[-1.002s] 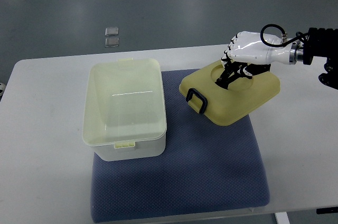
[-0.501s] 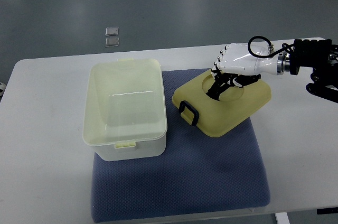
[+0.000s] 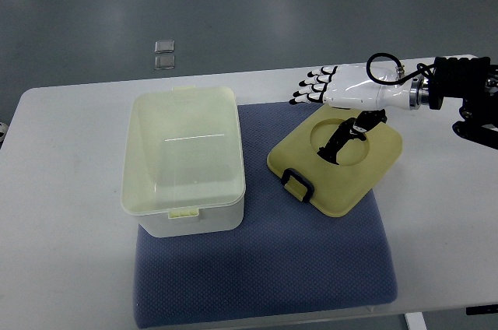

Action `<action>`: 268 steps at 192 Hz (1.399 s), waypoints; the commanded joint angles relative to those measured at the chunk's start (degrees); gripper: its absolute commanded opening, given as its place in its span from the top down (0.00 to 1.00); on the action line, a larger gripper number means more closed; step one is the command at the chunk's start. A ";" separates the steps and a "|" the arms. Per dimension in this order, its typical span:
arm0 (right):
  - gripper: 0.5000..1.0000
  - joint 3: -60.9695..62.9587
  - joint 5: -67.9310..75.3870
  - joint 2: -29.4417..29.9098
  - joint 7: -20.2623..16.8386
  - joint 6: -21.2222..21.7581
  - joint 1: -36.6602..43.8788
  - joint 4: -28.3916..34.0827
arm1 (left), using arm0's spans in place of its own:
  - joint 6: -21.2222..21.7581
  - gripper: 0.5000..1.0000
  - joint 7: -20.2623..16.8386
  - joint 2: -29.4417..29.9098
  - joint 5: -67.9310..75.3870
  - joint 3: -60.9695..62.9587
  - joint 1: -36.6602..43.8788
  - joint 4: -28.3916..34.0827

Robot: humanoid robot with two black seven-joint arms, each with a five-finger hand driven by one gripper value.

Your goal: Open white storage box with right hand

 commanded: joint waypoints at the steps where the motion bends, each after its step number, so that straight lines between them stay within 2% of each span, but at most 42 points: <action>1: 0.14 -0.56 0.73 -0.50 0.19 1.40 1.59 0.06 | 0.00 0.00 0.01 0.00 0.00 0.00 0.00 -0.01; 20: 0.14 -0.56 1.08 -0.85 0.19 5.97 3.61 0.58 | 0.00 0.00 0.01 0.00 0.00 0.00 0.00 0.08; 30: 0.14 -0.38 1.08 -0.94 0.19 10.62 5.19 0.67 | 0.00 0.00 0.01 0.00 0.00 0.00 0.00 -0.01; 57: 0.14 0.32 1.35 -2.17 0.10 26.61 10.73 1.20 | 0.00 0.00 0.01 0.00 0.00 0.00 0.00 0.08; 71: 0.14 0.32 1.43 -3.22 0.01 32.15 13.10 1.37 | 0.00 0.00 0.01 0.00 0.00 0.00 0.00 0.00; 83: 0.14 0.41 1.70 -3.84 -0.08 34.62 13.72 1.37 | 0.00 0.00 0.01 0.00 0.00 0.00 0.00 0.08; 106: 0.14 4.98 7.06 -4.37 -0.78 34.88 12.58 1.02 | 0.00 0.00 0.01 0.00 0.00 0.00 0.00 -0.01; 138: 0.14 17.02 22.61 -3.66 -4.12 33.04 2.29 -0.12 | 0.00 0.00 0.01 0.00 0.00 0.00 0.00 -0.01; 165: 0.14 29.14 37.37 0.73 -8.25 31.72 -7.63 -3.37 | 0.00 0.00 0.01 0.00 -0.09 0.00 0.00 -0.01; 188: 0.14 35.47 49.58 4.95 -11.41 32.68 -12.56 -6.80 | 0.00 0.00 0.01 0.00 0.00 0.00 0.00 -0.01; 225: 0.14 36.62 72.10 7.32 -12.82 34.97 -15.64 -9.09 | 0.00 0.00 0.01 0.00 0.00 0.00 0.00 -0.01; 268: 0.14 36.80 90.11 13.56 -20.56 34.09 -16.43 -14.89 | 0.00 0.00 0.01 0.00 0.00 0.00 0.00 -0.01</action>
